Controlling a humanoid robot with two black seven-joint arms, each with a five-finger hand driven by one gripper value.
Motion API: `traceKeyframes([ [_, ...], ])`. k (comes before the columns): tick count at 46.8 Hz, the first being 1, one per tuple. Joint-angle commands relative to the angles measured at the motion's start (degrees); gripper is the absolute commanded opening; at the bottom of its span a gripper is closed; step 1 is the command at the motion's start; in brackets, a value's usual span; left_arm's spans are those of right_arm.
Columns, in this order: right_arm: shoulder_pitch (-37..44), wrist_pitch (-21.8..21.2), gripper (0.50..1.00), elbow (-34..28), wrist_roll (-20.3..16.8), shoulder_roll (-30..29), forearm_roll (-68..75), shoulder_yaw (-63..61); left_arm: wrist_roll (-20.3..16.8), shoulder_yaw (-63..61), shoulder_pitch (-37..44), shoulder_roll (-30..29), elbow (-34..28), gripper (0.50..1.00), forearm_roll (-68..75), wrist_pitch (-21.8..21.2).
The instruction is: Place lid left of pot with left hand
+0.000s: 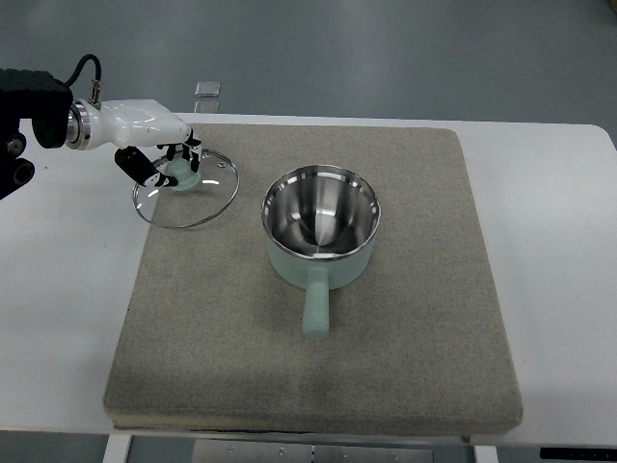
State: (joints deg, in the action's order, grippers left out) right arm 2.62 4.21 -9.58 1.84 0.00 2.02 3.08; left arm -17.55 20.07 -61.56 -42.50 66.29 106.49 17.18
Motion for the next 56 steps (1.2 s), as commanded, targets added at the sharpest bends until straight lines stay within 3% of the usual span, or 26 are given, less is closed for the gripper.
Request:
traceKeyframes([
  [1,0.0,0.0,0.921,0.0,0.0,0.0,0.0,0.0,0.0,0.0,0.7,1.1,-0.9,0.5,0.0,-0.6],
  [29,0.0,-0.1,0.921,0.0,0.0,0.0,0.0,0.1,0.0,-1.1,1.2,3.1,-2.5,0.501,0.0,-0.7],
  [41,0.0,0.0,0.921,0.0,0.0,0.0,0.0,0.0,0.0,-1.1,1.2,3.0,-2.3,0.788,-0.2,-0.7],
  [45,0.0,-0.1,0.921,0.0,0.0,0.0,0.0,0.0,0.0,-0.9,1.1,2.9,-2.1,0.968,-0.8,-0.7],
  [56,0.0,0.0,0.921,0.0,0.0,0.0,0.0,0.0,0.0,-0.4,0.7,2.3,-2.5,0.994,-7.5,-2.7],
])
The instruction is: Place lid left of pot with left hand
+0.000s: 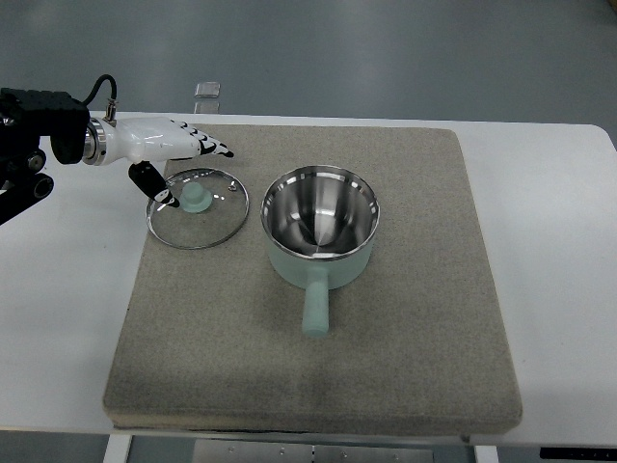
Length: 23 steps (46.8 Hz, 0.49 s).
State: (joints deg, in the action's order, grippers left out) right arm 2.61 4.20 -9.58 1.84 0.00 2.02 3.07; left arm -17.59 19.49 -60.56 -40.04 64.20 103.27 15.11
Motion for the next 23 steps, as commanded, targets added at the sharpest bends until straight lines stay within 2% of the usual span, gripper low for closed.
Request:
traceKeyframes([
  [1,0.0,0.0,0.921,0.0,0.0,0.0,0.0,0.0,0.0,0.3,-0.4,-0.2,-0.5,0.994,-6.4,-0.6],
  [16,0.0,0.0,0.921,0.0,0.0,0.0,0.0,0.0,0.0,0.8,-2.7,-0.1,-8.4,0.994,-46.8,-0.3],
  [23,0.0,0.0,0.921,0.0,0.0,0.0,0.0,0.0,0.1,0.8,-2.2,0.0,-10.9,0.994,-59.7,0.3],
])
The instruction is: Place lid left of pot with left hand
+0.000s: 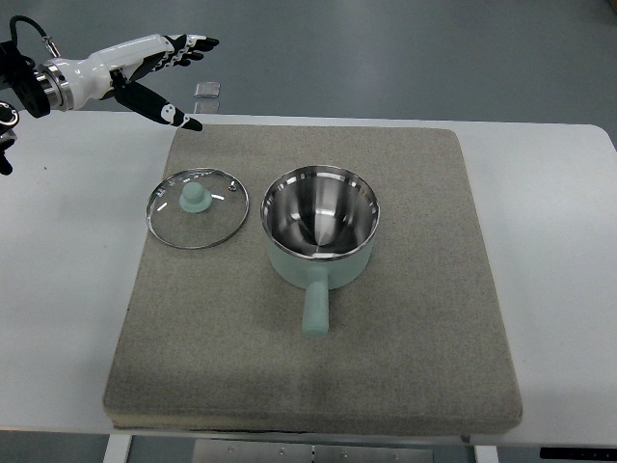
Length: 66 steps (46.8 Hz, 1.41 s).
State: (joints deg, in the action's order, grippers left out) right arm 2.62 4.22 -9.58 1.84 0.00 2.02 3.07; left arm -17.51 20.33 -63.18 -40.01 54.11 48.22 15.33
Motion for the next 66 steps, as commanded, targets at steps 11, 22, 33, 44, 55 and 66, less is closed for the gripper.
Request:
traceKeyframes([
  [11,0.0,-0.1,0.921,0.0,0.0,0.0,0.0,0.0,0.1,-0.1,1.7,-0.7,-2.3,0.996,-23.1,0.8],
  [22,0.0,0.0,0.921,0.0,0.0,0.0,0.0,0.0,0.5,-0.2,2.1,0.5,-10.4,0.994,-36.8,14.1],
  [33,-0.1,0.0,0.921,0.0,0.0,0.0,0.0,0.0,4.6,-0.1,3.0,2.6,-17.2,0.994,-42.9,19.7],
  [44,0.0,0.0,0.921,0.0,0.0,0.0,0.0,0.0,6.8,-0.1,4.1,3.0,-19.0,0.996,-52.0,19.7],
  [55,0.0,-0.2,0.921,-0.1,0.0,0.0,0.3,-0.3,11.9,0.0,6.0,5.9,-19.0,0.996,-62.9,19.7],
  [66,-0.1,-0.2,0.921,-0.3,0.0,0.0,0.2,-0.3,13.9,0.1,8.3,8.5,-19.0,0.996,-67.3,19.7],
])
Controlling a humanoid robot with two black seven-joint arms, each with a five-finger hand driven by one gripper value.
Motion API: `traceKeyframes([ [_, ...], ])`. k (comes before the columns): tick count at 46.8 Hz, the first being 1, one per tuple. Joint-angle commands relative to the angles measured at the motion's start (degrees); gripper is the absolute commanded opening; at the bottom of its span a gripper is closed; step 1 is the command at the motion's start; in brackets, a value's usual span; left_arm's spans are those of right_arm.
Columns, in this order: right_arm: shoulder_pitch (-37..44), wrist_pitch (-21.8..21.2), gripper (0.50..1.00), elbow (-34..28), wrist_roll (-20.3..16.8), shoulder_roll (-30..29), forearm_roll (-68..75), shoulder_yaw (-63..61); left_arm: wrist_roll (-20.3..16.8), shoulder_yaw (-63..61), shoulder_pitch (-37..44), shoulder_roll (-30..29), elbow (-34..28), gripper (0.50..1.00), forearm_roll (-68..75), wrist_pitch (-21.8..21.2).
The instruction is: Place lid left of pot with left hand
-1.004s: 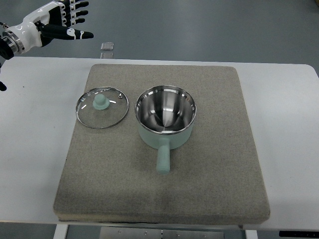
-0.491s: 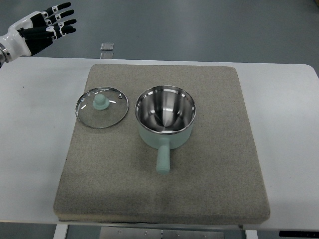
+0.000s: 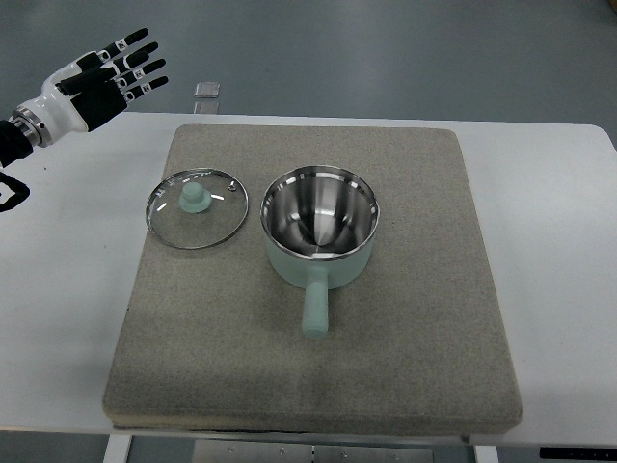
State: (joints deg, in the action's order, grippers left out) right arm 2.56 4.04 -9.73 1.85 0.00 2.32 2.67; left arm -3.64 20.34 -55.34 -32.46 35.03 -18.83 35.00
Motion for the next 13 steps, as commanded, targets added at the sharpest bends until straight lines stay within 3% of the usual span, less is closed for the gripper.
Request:
traceKeyframes([
  [1,0.0,0.0,0.921,-0.1,0.0,0.0,-0.2,0.1,0.0,0.0,0.7,1.2,0.0,0.996,-0.2,0.0],
  [13,0.0,0.0,0.921,-0.3,-0.1,0.0,-0.4,0.3,0.0,0.1,1.4,1.8,0.0,0.996,-0.1,0.0],
])
